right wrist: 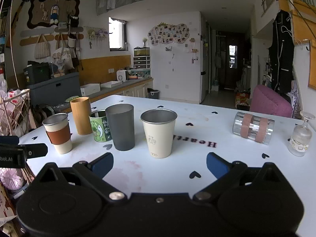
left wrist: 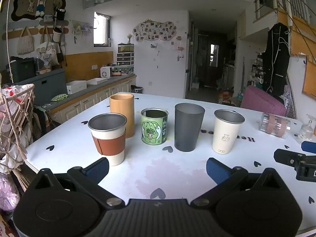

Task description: Flip cup upright

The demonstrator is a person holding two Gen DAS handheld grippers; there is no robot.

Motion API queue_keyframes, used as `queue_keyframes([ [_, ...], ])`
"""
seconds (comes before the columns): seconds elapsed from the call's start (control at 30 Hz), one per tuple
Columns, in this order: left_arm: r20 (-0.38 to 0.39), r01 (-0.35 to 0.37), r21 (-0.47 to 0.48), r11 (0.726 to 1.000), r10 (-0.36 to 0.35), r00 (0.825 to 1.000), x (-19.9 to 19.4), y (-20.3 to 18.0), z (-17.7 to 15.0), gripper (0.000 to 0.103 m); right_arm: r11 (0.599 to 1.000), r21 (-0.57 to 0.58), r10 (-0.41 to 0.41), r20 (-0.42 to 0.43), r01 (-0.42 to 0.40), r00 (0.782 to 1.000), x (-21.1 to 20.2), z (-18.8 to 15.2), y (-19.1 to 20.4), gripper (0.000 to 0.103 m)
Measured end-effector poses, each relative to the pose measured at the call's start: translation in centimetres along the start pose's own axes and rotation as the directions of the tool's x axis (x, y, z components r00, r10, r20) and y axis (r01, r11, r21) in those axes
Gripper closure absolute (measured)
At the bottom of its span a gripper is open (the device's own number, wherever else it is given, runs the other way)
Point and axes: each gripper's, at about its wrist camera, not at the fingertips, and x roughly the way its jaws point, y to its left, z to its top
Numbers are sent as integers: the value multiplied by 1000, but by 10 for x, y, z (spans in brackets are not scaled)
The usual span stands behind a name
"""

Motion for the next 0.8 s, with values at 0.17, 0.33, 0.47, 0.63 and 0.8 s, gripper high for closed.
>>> queue_keyframes([
  [0.17,0,1,2,1000,-1,1000,0,0,0,0,1000,-4,-2,0,2,1000,0,0,-3,1],
  [0.33,1,1,1,1000,-1,1000,0,1,0,0,1000,-1,-1,0,1,1000,0,0,0,1],
  [0.47,-2,2,0,1000,-2,1000,0,1,0,0,1000,-2,-2,1,2,1000,0,0,-2,1],
  [0.63,-4,2,0,1000,-2,1000,-1,2,1,0,1000,-1,-1,0,1,1000,0,0,0,1],
  [0.8,-4,2,-1,1000,-2,1000,-1,2,1,0,1000,-3,-2,-1,2,1000,0,0,0,1],
])
